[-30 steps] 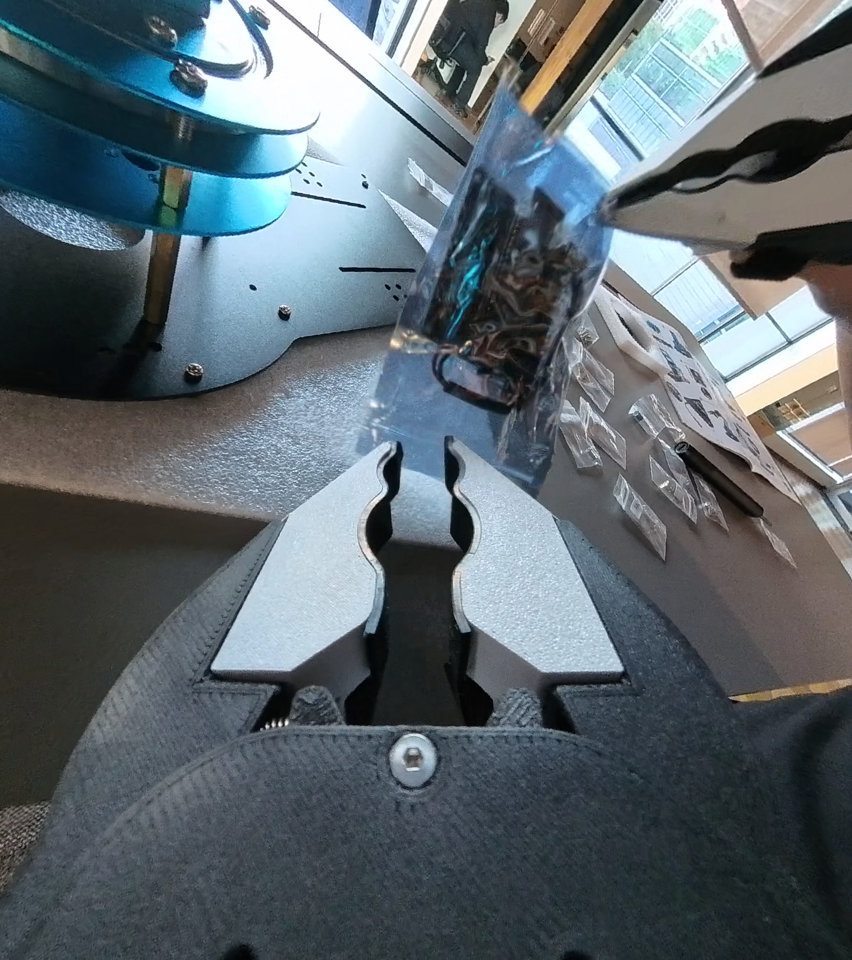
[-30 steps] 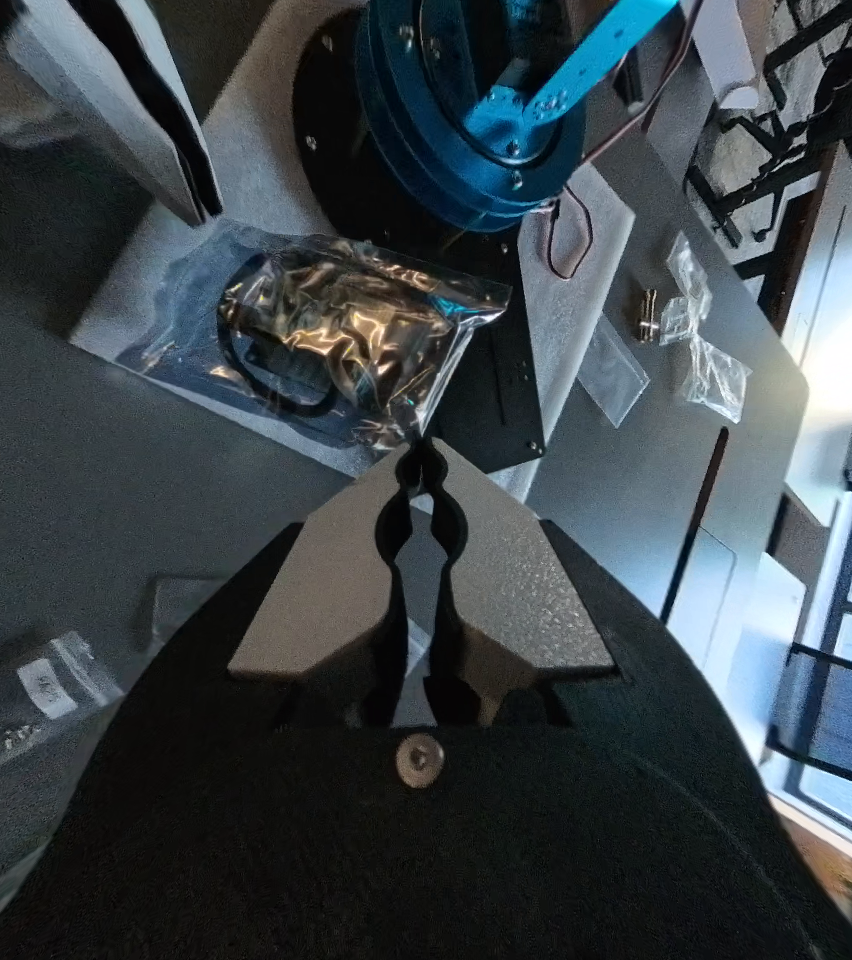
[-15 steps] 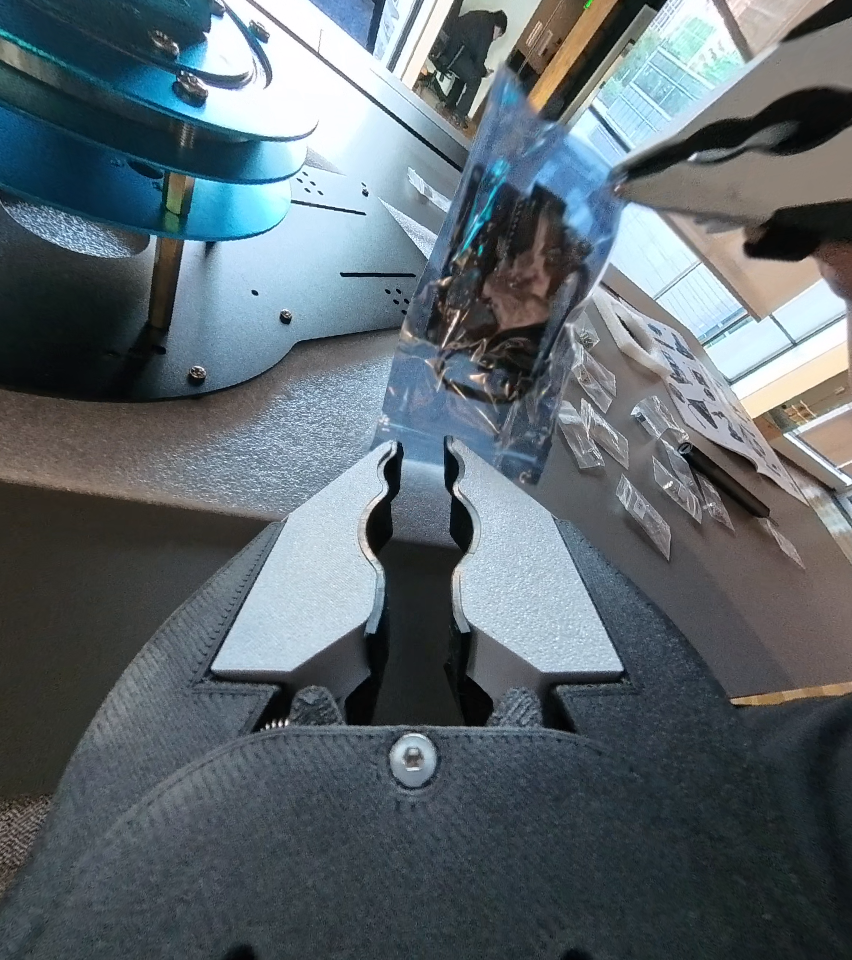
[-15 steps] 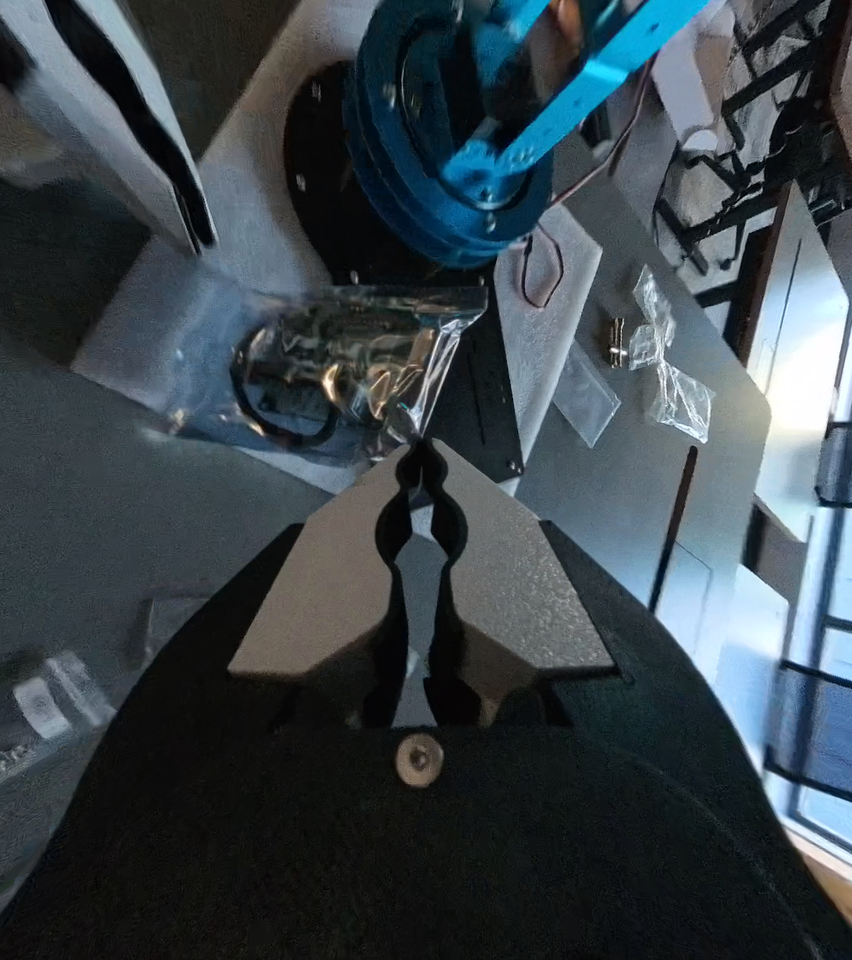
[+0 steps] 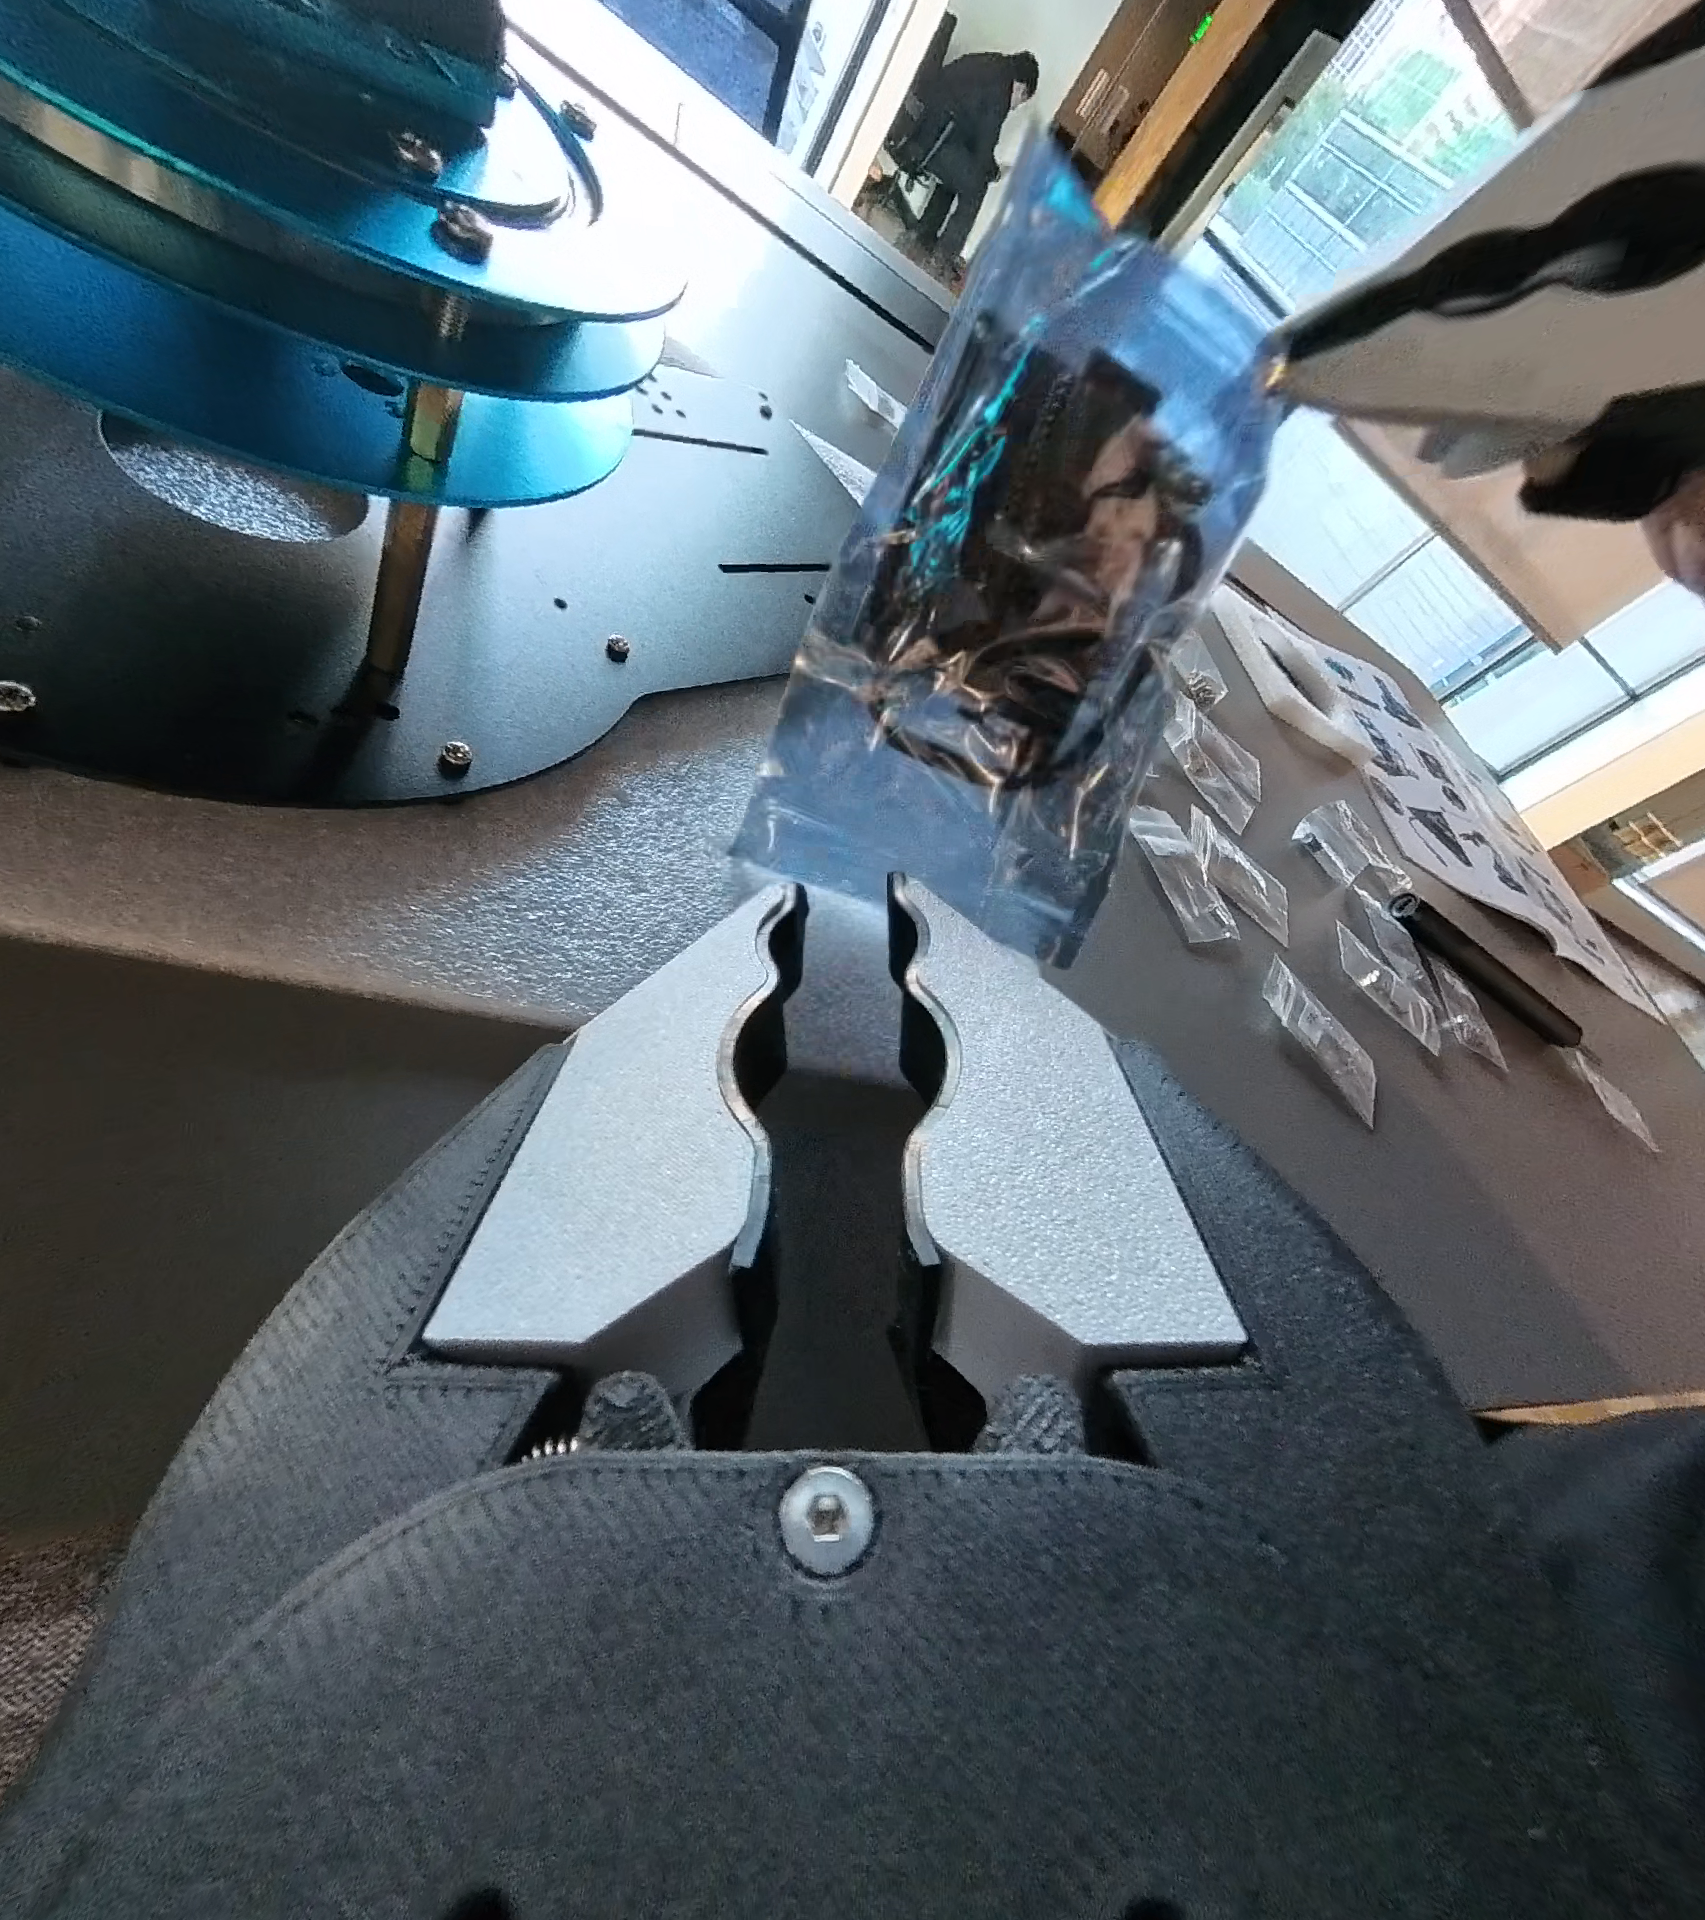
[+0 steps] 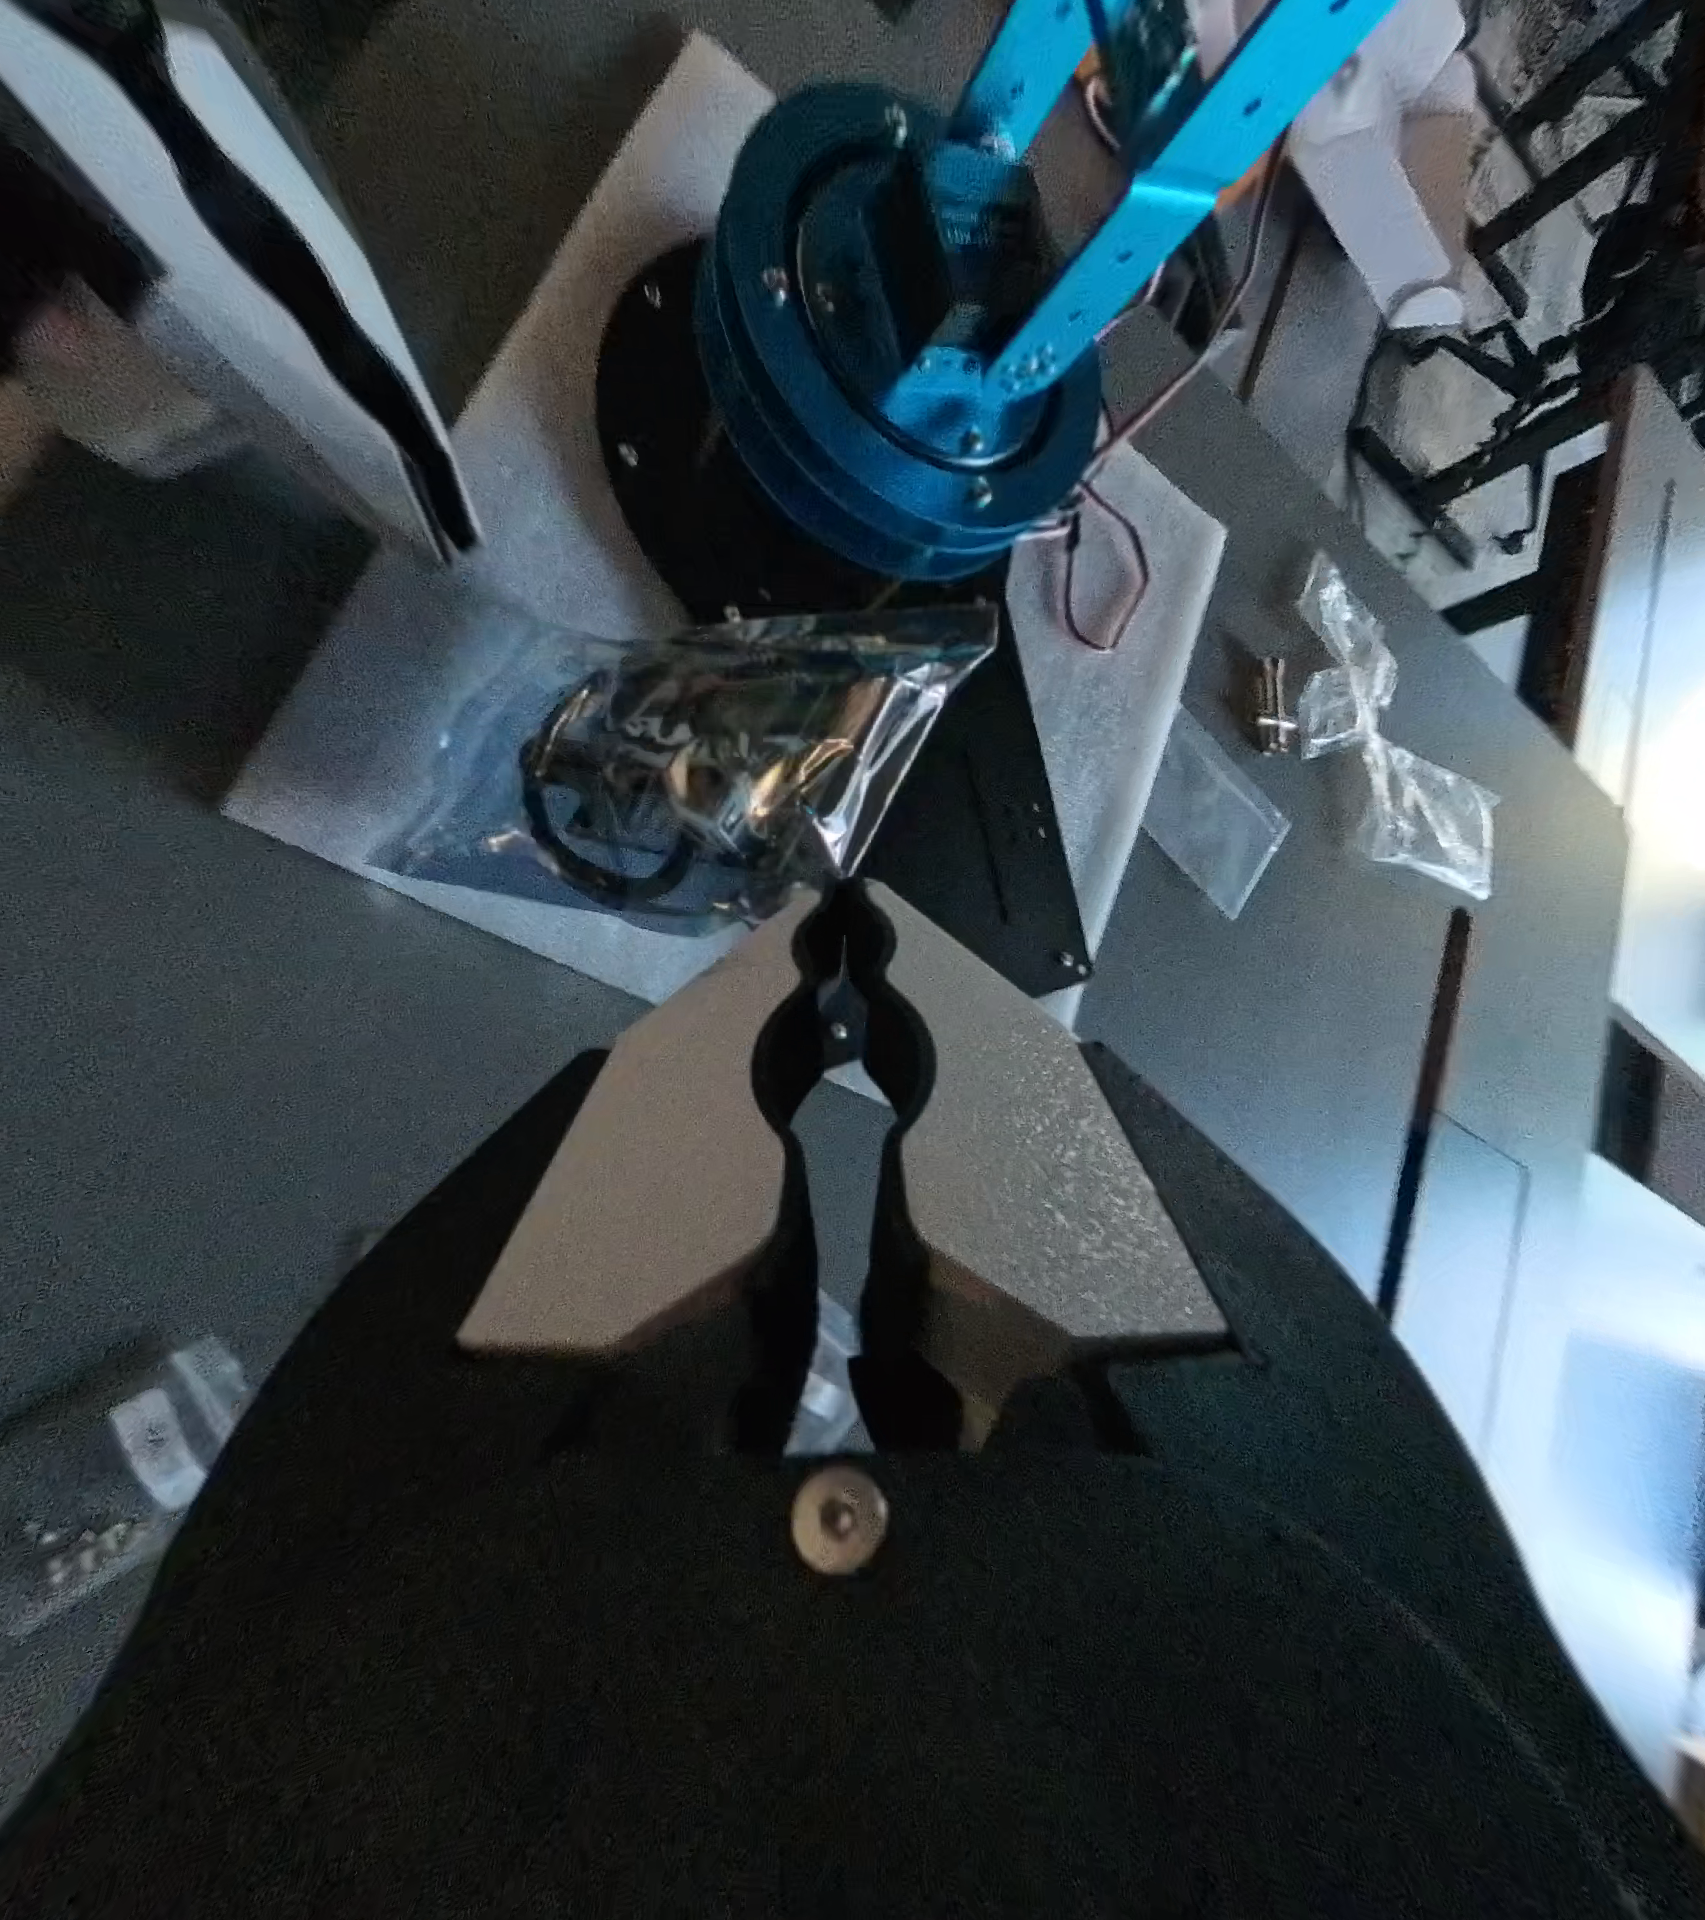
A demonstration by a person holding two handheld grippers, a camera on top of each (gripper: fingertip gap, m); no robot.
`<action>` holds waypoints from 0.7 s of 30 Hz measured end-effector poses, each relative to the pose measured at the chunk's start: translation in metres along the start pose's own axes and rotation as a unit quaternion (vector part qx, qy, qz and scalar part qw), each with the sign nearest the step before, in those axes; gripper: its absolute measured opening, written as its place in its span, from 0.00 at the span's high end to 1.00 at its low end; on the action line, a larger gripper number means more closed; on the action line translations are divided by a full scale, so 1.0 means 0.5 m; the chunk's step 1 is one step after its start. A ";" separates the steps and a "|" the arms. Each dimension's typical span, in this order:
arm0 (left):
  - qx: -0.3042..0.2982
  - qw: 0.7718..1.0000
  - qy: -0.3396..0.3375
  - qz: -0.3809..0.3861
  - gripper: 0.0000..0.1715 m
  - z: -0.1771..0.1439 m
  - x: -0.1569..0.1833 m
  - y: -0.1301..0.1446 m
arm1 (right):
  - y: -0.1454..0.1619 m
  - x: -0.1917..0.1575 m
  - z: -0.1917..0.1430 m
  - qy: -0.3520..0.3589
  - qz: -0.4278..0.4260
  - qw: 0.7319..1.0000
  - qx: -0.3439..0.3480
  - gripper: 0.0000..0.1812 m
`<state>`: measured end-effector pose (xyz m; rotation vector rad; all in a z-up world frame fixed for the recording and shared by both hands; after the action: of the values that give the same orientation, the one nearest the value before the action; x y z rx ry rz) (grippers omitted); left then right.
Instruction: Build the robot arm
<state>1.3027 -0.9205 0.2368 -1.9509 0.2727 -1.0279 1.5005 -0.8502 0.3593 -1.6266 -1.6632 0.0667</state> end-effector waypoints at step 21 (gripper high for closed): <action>-0.005 1.000 -0.006 0.014 0.90 0.010 0.005 -0.006 | 0.036 -0.003 -0.001 -0.043 0.025 0.999 0.006 1.00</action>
<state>1.3075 -0.9171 0.2393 -1.9571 0.2986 -0.9984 1.5154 -0.8486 0.3489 -1.6773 -1.6825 0.1736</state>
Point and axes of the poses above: each gripper's, where its closed fingertips meet, z out along the fingers, y out of its underside, x = y × z across the jaws, the point moved 9 cm from there along -z, back along the fingers, and after that the axes turned 4 degrees about y, right-handed, at the moved point
